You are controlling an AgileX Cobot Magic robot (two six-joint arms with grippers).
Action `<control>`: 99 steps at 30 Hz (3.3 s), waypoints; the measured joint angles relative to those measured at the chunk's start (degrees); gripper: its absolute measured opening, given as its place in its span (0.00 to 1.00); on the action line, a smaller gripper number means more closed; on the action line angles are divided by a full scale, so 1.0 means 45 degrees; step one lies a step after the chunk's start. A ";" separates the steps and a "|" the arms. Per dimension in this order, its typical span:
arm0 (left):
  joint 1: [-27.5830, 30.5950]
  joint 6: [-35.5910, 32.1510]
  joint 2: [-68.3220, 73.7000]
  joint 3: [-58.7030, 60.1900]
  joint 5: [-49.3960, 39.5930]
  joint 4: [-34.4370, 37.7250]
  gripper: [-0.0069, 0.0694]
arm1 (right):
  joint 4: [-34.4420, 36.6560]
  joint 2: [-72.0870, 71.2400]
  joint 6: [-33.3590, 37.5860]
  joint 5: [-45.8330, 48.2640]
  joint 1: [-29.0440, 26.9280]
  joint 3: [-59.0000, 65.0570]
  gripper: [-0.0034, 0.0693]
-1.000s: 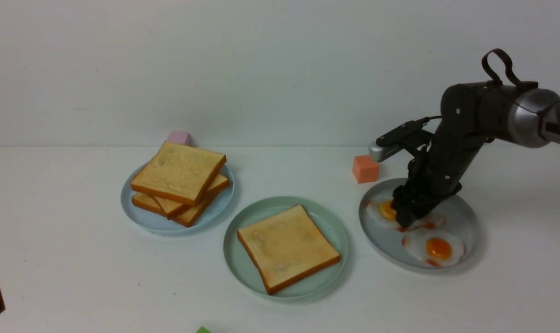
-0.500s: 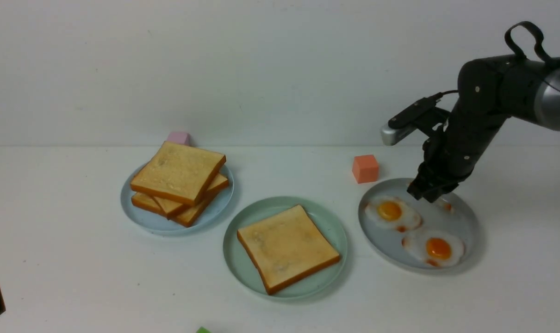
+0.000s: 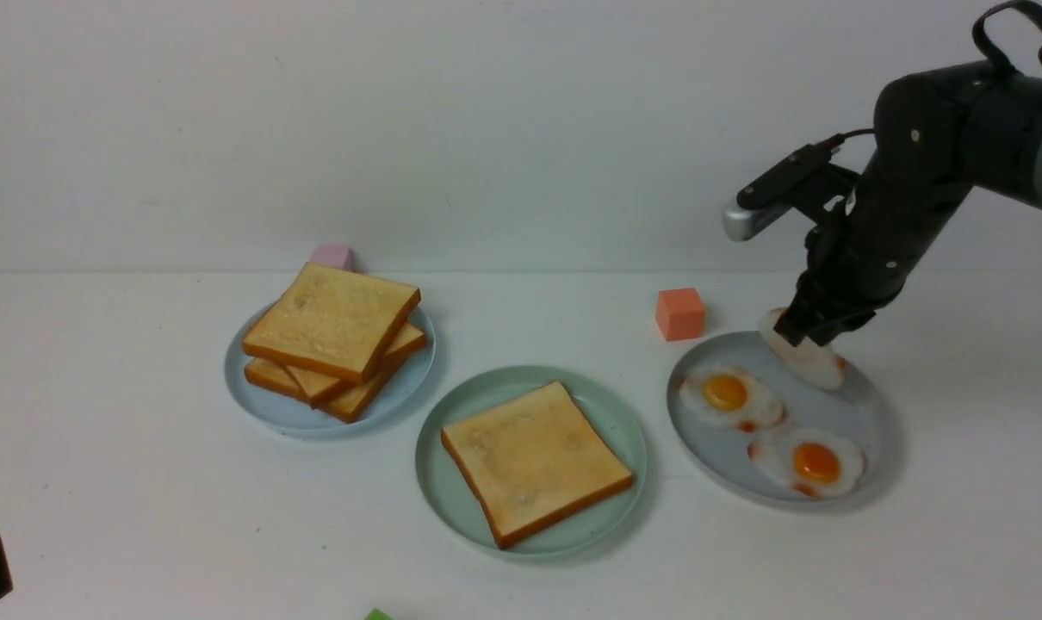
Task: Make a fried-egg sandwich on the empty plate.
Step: Use the right arm to grab a fried egg
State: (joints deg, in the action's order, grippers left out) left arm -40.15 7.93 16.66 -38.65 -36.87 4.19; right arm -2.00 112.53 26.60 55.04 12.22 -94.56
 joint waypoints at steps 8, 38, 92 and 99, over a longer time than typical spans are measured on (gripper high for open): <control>0.0000 0.0000 0.0000 0.0000 -0.0042 -0.0040 0.07 | -0.0130 -0.0869 -0.0444 0.0380 0.0370 0.0000 0.05; 0.0000 0.0000 0.0004 0.0000 -0.0539 -0.0564 0.08 | 0.1384 0.0113 -0.2647 -0.0572 0.0472 0.1265 0.50; 0.0000 0.0000 0.0113 0.0000 -0.0421 -0.0419 0.09 | 0.8691 0.2693 0.1163 0.0124 -0.2075 0.0088 0.20; 0.0000 0.0000 0.0113 0.0000 -0.0393 -0.0419 0.09 | 0.8695 0.2665 0.1163 0.0214 -0.2075 0.0046 0.20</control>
State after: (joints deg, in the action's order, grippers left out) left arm -40.15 7.93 17.17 -38.65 -38.63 2.31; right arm 37.13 124.52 31.83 56.00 2.88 -94.35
